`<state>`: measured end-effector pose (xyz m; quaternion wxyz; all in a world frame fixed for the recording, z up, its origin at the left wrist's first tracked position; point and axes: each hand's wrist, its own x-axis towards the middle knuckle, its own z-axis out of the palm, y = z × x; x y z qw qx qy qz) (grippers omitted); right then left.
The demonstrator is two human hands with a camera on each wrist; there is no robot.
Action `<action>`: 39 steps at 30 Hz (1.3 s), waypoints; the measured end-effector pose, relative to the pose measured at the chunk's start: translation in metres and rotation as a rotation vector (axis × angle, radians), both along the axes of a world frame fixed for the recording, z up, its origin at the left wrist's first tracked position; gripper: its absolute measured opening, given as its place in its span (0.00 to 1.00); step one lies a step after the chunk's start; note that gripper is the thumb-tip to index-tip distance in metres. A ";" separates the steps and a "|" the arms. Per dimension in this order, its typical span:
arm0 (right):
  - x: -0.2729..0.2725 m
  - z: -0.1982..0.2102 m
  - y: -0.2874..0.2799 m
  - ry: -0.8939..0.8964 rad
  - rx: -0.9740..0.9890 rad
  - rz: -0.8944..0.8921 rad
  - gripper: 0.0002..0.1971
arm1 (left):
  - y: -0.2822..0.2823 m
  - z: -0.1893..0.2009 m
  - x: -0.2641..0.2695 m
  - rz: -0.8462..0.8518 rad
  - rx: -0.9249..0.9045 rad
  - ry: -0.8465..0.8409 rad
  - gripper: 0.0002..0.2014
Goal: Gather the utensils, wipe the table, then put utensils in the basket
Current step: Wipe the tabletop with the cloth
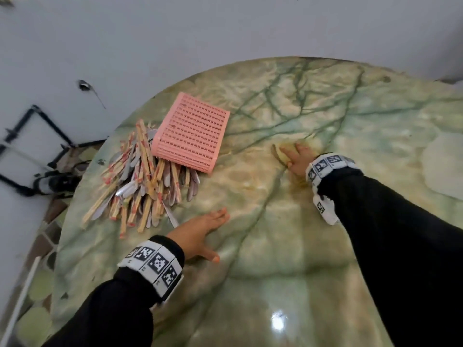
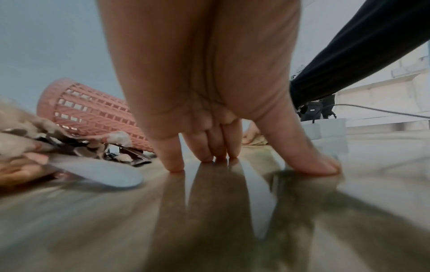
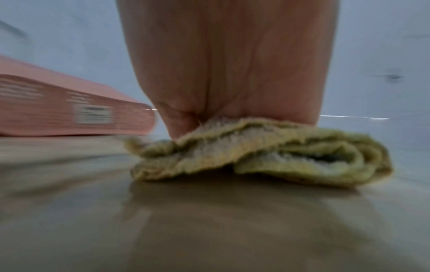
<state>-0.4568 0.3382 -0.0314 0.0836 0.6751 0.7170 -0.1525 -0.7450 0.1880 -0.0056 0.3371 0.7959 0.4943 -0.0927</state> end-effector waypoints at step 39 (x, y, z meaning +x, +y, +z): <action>0.102 0.023 -0.022 -0.077 -0.081 -0.147 0.31 | -0.001 0.006 0.002 0.042 -0.025 0.003 0.50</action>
